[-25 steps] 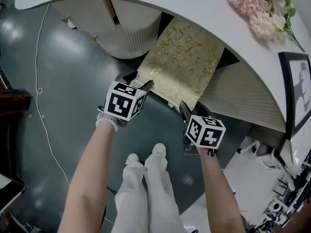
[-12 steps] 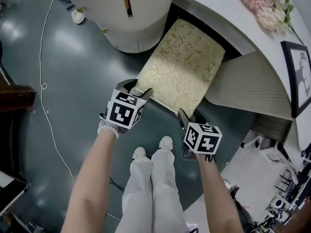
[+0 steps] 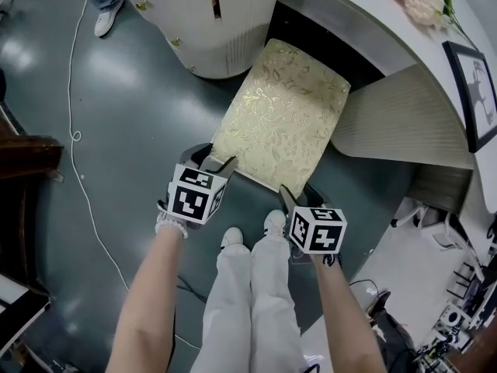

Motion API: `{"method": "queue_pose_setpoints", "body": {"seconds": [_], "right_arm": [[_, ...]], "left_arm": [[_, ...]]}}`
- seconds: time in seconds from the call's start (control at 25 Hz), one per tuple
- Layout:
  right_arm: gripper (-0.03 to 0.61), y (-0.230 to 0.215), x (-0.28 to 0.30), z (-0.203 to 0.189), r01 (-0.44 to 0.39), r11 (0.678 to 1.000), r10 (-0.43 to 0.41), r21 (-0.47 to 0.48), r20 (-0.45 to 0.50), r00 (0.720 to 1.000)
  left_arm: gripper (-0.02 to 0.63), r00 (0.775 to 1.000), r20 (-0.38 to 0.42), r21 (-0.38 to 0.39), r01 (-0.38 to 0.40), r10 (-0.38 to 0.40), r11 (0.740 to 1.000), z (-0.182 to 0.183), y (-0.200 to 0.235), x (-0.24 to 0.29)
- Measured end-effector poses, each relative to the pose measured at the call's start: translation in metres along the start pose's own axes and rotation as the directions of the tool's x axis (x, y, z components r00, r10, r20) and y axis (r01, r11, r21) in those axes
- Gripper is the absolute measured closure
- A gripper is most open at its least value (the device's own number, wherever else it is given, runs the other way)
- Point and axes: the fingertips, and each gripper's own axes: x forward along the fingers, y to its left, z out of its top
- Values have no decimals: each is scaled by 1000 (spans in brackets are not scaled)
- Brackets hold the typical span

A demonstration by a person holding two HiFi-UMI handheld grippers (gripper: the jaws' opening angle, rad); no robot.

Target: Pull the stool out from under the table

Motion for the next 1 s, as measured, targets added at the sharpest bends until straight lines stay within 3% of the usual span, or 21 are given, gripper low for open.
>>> {"method": "queue_pose_setpoints", "body": {"seconds": [0.64,1.0], "right_arm": [[313,54,-28,-83,-19,998,14,-58,-91,996],[313,84,-48,-138,-40,997,27,-69,-176,984]], "left_arm": [[353,997,-56,-78,-48,43,996,-94,-10,-67],[356,989,-139,-104,-56,42,993,-151,-21,-105]]}}
